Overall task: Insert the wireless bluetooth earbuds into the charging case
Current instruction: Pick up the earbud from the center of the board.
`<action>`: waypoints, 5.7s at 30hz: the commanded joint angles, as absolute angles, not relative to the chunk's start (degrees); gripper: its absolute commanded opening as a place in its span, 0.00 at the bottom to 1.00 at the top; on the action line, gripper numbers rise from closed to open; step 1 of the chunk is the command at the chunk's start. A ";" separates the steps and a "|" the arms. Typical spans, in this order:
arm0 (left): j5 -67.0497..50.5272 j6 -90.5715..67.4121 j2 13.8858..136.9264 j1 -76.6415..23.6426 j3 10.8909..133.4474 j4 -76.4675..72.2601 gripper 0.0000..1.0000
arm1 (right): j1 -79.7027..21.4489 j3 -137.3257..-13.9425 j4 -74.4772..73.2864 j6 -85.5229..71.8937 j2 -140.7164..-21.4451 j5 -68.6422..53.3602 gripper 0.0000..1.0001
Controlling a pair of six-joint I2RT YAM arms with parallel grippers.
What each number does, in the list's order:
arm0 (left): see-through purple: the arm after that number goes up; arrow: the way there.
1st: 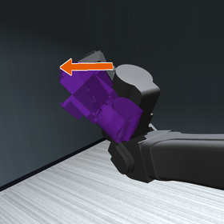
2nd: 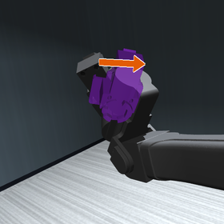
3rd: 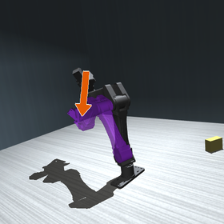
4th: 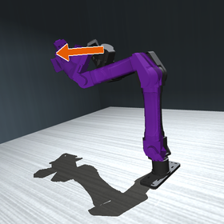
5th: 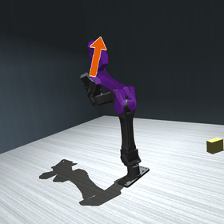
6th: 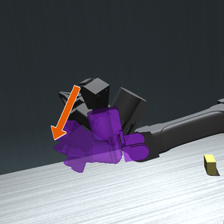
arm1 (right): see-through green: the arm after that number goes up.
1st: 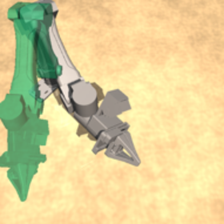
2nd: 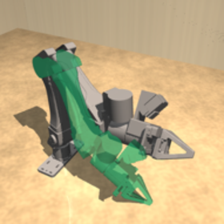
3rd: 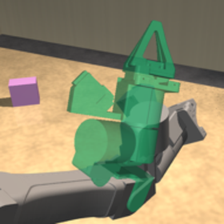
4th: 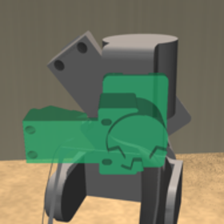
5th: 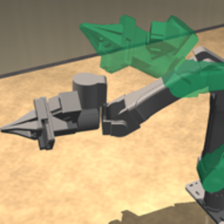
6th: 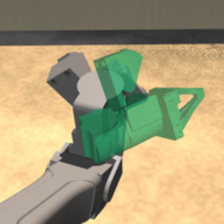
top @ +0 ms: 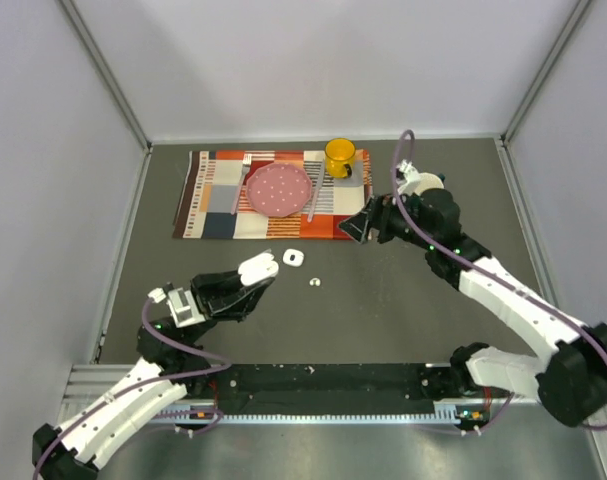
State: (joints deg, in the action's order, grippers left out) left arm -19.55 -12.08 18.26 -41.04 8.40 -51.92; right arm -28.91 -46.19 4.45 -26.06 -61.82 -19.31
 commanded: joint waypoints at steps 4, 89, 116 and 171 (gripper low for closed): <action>-18.28 -15.47 11.88 -41.22 1.50 -56.17 0.00 | -28.13 -49.83 1.23 -43.41 -72.50 -21.10 0.88; -22.59 -20.48 7.47 -30.15 -10.28 -53.43 0.00 | -34.01 -66.97 -11.69 -20.04 -107.49 -29.44 0.54; -22.94 -21.27 26.81 -30.15 -8.96 -63.65 0.00 | -36.21 -66.01 -9.41 -19.78 -111.44 -32.35 0.44; -20.30 -19.78 21.53 -30.15 -9.40 -57.13 0.00 | -37.62 -55.37 -3.87 -17.49 -108.72 -32.25 0.23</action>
State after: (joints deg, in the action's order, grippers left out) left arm -21.32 -20.40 21.54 -30.41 2.50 -55.61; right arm -36.64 -57.67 -0.84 -19.51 -108.49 -34.70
